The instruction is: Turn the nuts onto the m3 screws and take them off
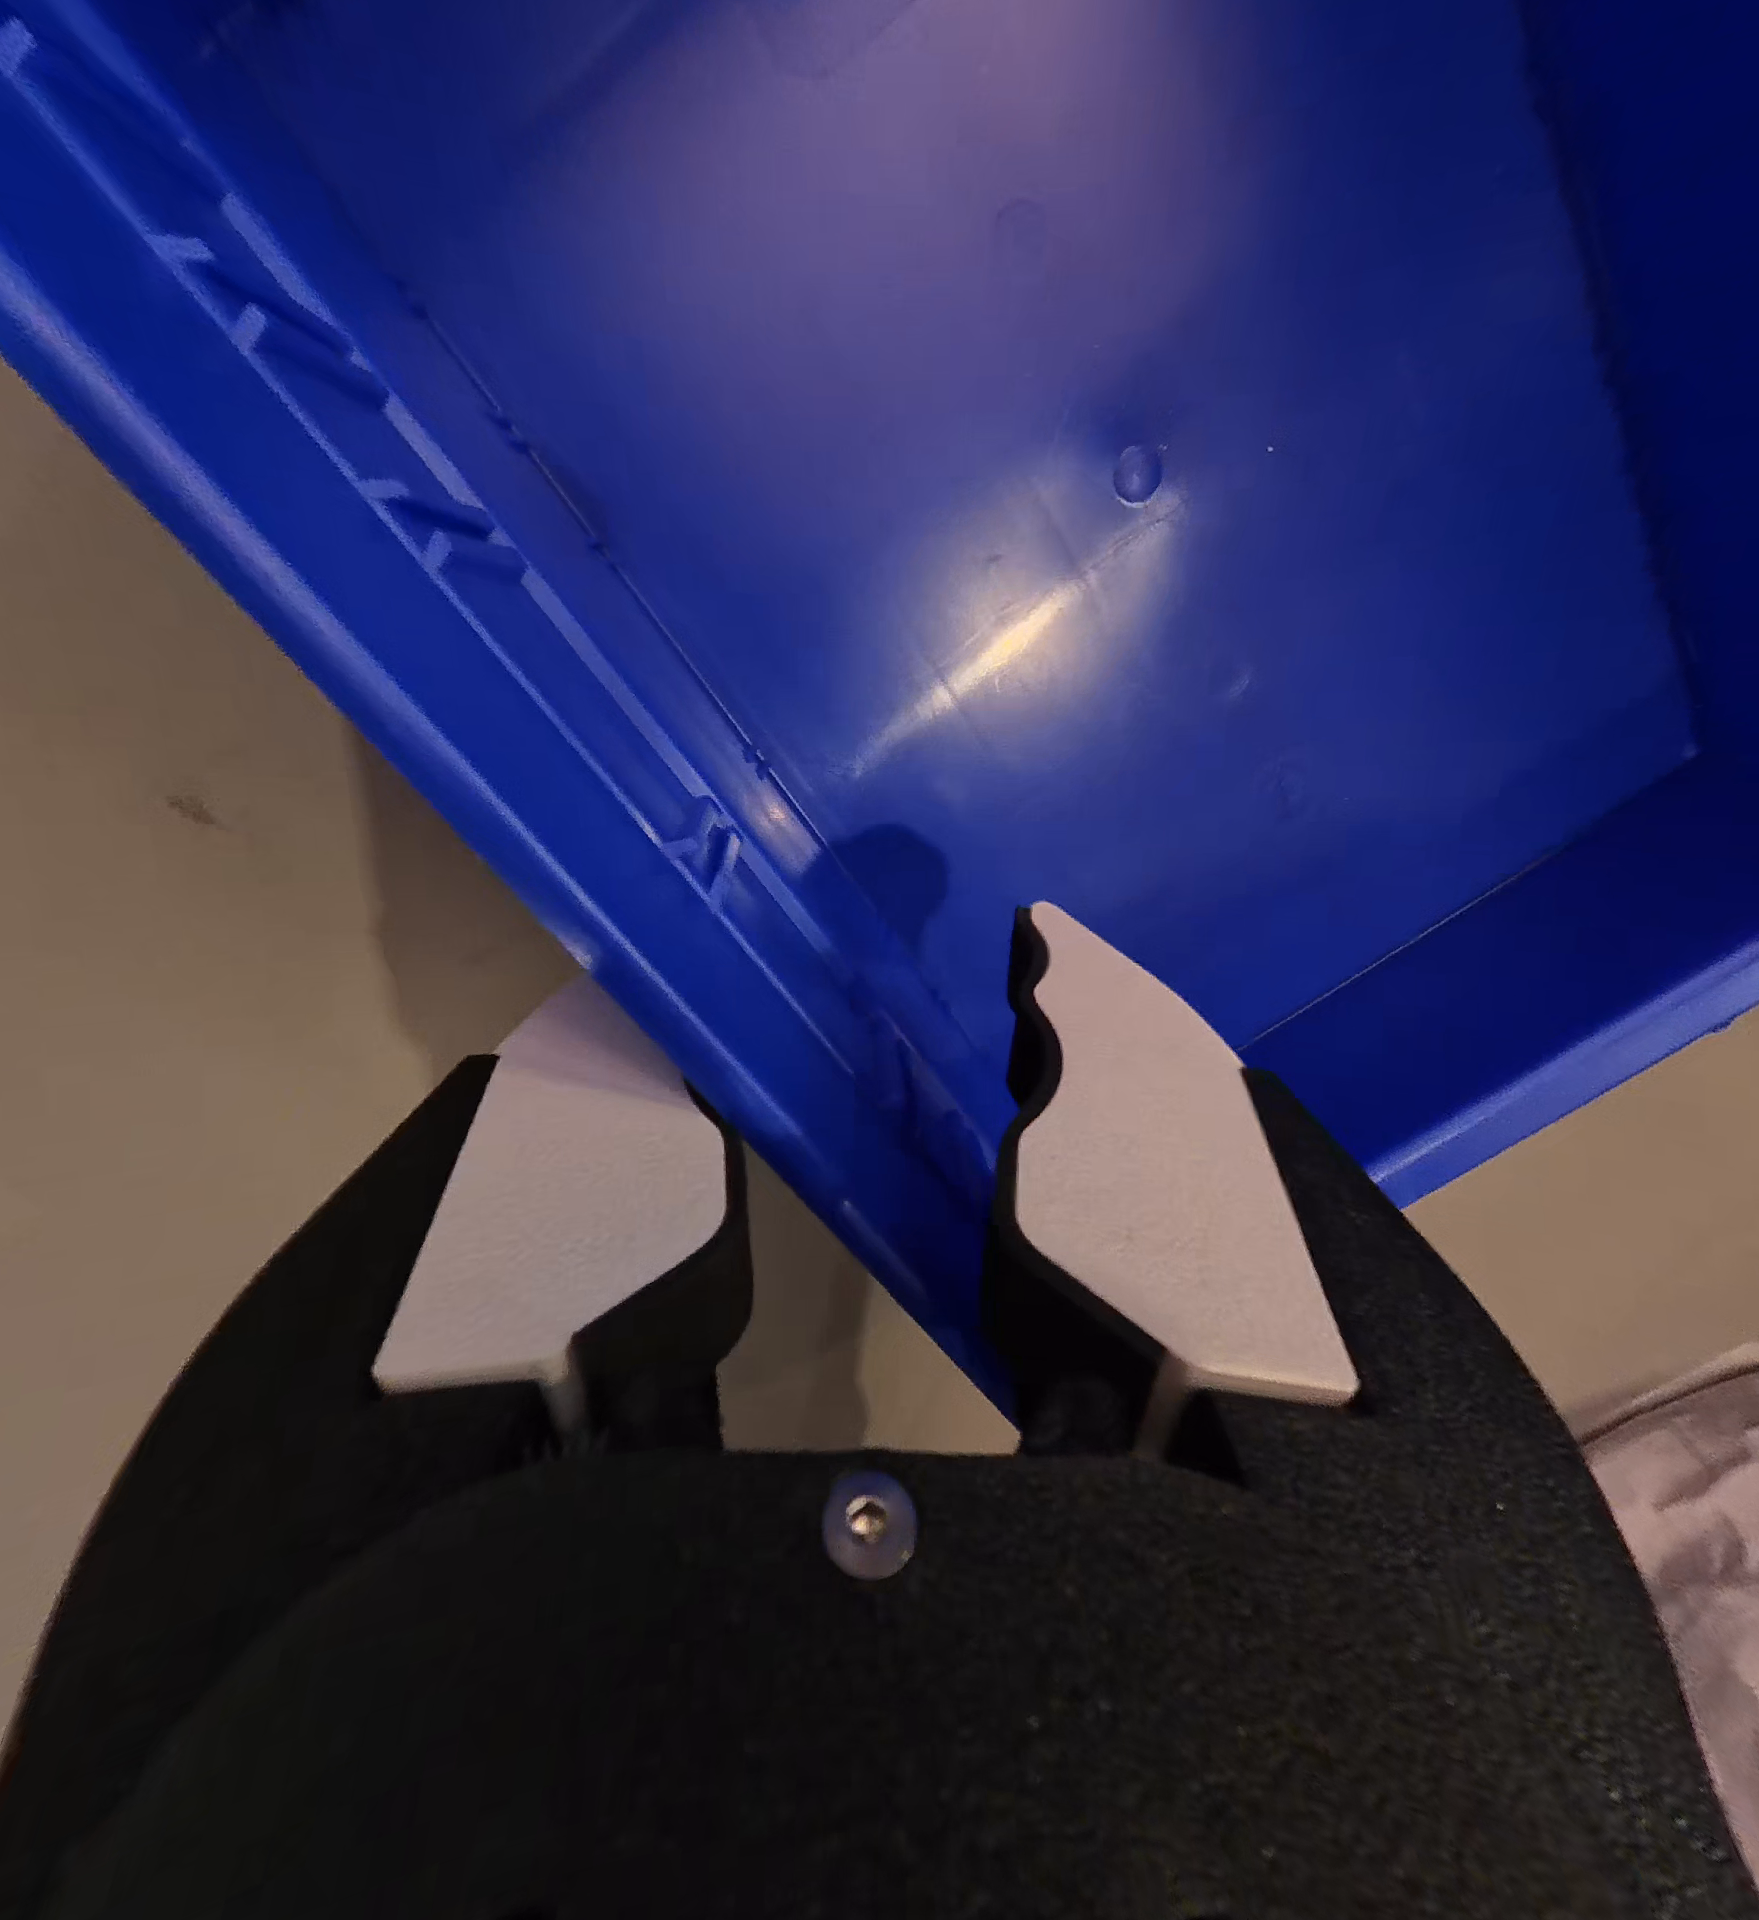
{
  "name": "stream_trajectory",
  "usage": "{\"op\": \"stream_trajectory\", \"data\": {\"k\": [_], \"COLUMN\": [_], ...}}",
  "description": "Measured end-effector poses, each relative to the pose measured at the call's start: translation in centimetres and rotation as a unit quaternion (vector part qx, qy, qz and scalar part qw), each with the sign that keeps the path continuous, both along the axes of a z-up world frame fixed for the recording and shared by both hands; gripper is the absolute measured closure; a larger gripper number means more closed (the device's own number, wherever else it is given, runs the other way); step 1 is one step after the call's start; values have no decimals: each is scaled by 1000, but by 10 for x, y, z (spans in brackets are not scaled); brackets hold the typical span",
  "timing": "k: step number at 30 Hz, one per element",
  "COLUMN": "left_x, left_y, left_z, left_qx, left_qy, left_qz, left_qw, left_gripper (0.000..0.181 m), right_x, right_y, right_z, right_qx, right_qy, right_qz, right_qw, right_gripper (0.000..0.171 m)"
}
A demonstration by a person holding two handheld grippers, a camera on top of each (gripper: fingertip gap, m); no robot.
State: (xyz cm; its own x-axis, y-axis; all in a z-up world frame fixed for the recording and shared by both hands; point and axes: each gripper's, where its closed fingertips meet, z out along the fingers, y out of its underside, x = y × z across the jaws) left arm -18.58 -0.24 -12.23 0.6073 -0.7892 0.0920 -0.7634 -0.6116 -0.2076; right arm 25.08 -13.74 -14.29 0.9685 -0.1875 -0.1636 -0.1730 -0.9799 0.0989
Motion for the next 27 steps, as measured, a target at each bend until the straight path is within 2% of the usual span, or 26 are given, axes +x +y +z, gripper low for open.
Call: {"op": "stream_trajectory", "data": {"k": [3, 7, 14, 19, 24, 27], "left_x": [3, 4, -8, -33, -94, -132], "left_y": [-7, -9, -1, 25, 62, 71], "left_z": [3, 14, 56, 118, 197, 220], "left_qx": [-19, -25, -4, 102, 266, 319], "left_qy": [-10, -36, -98, -173, -245, -259], "left_qz": [-16, -32, -31, -4, 78, 114], "left_qw": [1000, 999, 995, 980, 929, 904], "left_gripper": [122, 124, 123, 123, 131, 135], "right_x": [-9, -21, -28, -28, -28, -28], "right_y": [10, 21, 26, 26, 25, 26], "right_z": [0, 0, 0, 0, 0, 0], "right_qx": [0, 2, 3, 4, 3, 4], "right_qy": [-2, -3, 4, 11, 9, 5], "right_qz": [14, 37, 44, 39, 33, 31], "right_qw": [1000, 999, 999, 999, 999, 999], "right_gripper": [166, 165, 165, 166, 166, 166]}}
